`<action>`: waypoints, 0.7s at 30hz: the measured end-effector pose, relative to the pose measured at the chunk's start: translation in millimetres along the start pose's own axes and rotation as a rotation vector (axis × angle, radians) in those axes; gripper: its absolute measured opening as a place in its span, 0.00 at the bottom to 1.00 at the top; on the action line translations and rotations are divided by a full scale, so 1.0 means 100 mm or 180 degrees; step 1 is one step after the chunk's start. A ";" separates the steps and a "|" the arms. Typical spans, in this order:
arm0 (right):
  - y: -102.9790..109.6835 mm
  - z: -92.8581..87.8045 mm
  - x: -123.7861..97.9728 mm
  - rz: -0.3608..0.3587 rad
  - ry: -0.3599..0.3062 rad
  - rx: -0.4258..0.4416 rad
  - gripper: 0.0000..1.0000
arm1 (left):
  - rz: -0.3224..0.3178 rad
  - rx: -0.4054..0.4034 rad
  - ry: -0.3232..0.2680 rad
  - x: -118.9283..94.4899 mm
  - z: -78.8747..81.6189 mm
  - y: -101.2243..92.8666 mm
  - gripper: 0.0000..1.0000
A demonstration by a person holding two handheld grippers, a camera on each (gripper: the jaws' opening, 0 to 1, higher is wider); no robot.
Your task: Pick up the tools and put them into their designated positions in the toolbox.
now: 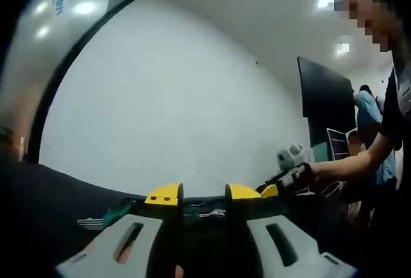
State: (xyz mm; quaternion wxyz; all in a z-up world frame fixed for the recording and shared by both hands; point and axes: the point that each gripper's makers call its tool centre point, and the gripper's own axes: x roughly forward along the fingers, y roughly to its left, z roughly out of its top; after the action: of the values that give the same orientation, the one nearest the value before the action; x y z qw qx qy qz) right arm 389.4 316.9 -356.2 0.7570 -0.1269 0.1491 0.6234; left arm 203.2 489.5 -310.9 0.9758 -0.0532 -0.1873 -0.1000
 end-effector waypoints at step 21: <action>0.27 -0.14 0.50 0.0122 0.0235 -0.0255 0.33 | 0.0070 -0.0117 -0.0136 -0.02 0.08 0.08 0.28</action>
State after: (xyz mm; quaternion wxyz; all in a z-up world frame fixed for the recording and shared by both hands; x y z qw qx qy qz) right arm 371.1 361.8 -388.9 0.7332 -0.1772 0.1544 0.6381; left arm 200.3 499.0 -304.8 0.9714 -0.0753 -0.2056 -0.0916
